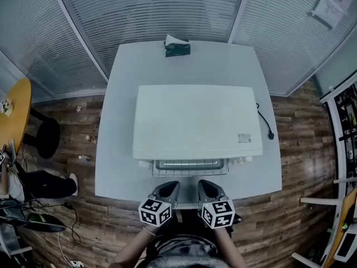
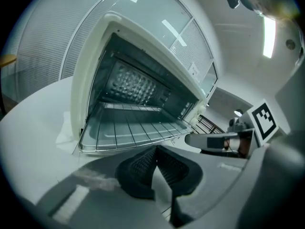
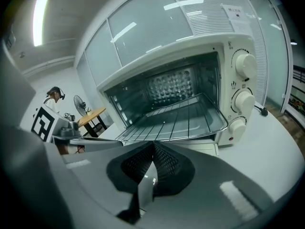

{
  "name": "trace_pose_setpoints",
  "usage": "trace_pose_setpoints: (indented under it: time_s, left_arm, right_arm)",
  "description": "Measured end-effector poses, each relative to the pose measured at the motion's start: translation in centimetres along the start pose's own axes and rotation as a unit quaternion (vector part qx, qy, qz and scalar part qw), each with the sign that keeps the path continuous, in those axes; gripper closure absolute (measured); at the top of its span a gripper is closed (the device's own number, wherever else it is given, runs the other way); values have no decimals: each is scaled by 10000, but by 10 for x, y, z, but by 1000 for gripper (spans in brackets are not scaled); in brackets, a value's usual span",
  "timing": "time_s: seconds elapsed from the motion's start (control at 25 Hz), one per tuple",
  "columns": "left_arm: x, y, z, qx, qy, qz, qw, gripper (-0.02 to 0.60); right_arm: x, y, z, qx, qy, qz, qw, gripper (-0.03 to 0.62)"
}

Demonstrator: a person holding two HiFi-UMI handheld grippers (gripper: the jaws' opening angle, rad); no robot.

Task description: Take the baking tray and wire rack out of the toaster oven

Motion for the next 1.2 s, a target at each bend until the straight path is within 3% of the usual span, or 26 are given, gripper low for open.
trace_pose_setpoints:
  time_s: [0.24,0.44,0.84,1.2]
  left_arm:
    - [24,-23,23,-4,-207,-191,9996,578]
    - [27,-29,19,-114,114,-220,9996,578]
    - [22,-28,7,-282,302,-3,9991,578]
    - [25,-29,-5,-251,577,116,9980,578]
  right_arm:
    - [18,9,16,197,-286,128,9993,591]
    - [25,14,20,559,-352,101,9978,591]
    - [29,16,8,1065,11,-206,9941,524]
    - [34,25,-1,1893,362,-465,9802,456]
Point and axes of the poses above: the fingertips, and each gripper's own axes: x forward along the fingers, y to its right, z out of its underside, the point moved 6 cm from there along -x, backward along the fingers, and after that the axes turned 5 degrees about y, right-handed, at the moved point
